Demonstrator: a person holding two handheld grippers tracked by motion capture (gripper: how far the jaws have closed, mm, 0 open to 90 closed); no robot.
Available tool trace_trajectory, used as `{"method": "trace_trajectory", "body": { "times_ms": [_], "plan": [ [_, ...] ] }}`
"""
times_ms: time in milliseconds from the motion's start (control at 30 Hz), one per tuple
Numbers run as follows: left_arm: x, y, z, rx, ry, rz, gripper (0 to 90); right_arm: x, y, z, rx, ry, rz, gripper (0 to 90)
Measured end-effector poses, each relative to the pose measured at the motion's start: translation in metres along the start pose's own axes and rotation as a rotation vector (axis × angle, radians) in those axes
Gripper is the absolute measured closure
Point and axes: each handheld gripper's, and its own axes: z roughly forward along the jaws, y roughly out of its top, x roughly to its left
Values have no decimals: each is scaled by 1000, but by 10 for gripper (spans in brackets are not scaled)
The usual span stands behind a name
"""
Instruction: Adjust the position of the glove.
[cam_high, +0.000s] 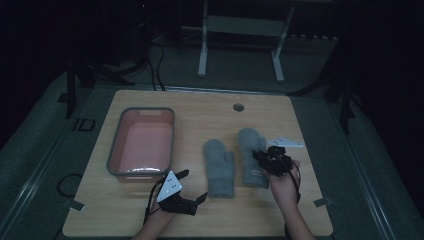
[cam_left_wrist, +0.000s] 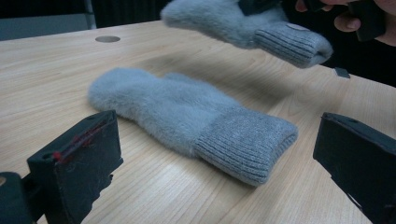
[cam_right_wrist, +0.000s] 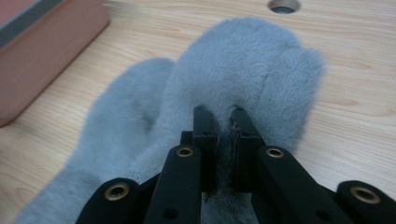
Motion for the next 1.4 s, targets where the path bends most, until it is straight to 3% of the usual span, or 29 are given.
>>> {"method": "trace_trajectory", "body": {
  "times_ms": [500, 667, 767, 833, 900, 1000, 1133, 1267, 1333, 1400],
  "plan": [
    [-1, 1, -2, -7, 0, 9, 12, 64, 8, 31, 35, 104, -16, 838],
    [-1, 1, -3, -7, -4, 10, 12, 82, 2, 47, 63, 120, -34, 836],
    [0, 1, -3, -9, -3, 5, 12, 88, -6, 59, 97, 106, -44, 830],
    [0, 1, -3, -7, -2, 4, 12, 88, -11, 66, 115, 97, -45, 795],
    [0, 1, -3, -2, 1, -1, 12, 86, -11, 67, 122, 115, -37, 699],
    [0, 0, -1, 18, -1, -10, 12, 83, -5, 57, 101, 130, -48, 566],
    [-3, 1, 2, 33, -14, -11, 12, 73, 0, 43, 74, 151, -69, 491],
    [-5, 7, 5, 57, -37, -7, 12, 56, -1, 35, 34, 134, -105, 384],
    [-7, 12, 7, 83, -43, 12, 12, 49, -3, 34, 48, 142, -101, 274],
    [-8, 17, 8, 73, -55, 28, 12, 44, -5, 34, 78, 156, -117, 168]
  ]
}}
